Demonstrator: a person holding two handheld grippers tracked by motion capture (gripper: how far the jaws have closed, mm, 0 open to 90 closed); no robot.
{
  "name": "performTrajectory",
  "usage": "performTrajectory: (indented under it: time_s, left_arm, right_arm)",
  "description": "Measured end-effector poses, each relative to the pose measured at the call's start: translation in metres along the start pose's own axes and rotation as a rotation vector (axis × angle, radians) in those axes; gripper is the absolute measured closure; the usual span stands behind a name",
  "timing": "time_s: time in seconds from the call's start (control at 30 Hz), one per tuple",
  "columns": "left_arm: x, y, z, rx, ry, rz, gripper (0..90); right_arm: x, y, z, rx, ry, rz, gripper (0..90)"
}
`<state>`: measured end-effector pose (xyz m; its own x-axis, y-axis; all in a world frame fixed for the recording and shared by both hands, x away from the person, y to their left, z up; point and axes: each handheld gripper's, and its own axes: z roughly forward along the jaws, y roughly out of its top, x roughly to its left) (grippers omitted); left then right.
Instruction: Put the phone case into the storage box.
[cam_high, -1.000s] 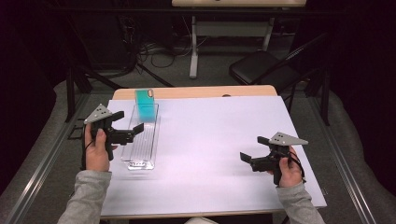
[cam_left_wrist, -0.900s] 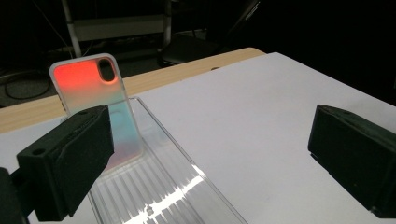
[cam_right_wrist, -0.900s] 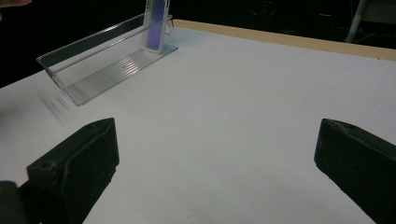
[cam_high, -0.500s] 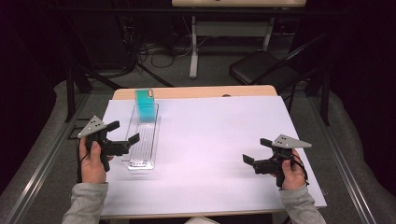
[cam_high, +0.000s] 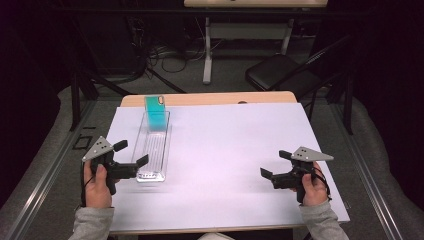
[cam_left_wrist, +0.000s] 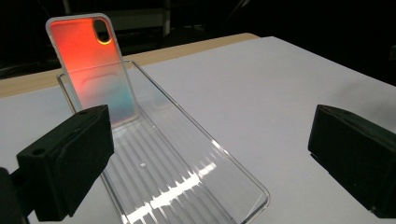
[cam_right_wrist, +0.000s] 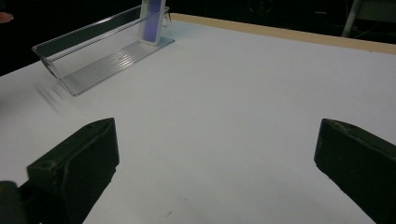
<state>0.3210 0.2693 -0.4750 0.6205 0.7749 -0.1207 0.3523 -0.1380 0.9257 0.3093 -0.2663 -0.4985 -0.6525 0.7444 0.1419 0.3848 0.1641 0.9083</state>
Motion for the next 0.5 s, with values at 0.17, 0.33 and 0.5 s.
performTrajectory:
  time_s: [0.17, 0.33, 0.5]
  left_arm:
    - [-0.001, -0.006, -0.001, 0.001, -0.004, 0.003, 0.4]
    - [-0.002, -0.012, -0.005, -0.010, -0.009, 0.012, 0.4]
    - [-0.003, -0.018, -0.008, -0.013, -0.007, 0.005, 0.3]
  right_arm:
    - [0.001, -0.003, -0.001, 0.001, -0.004, 0.000, 0.0]
    - [0.001, -0.006, -0.004, 0.002, -0.016, -0.004, 0.0]
    - [0.002, -0.010, -0.008, 0.002, -0.024, -0.007, 0.0]
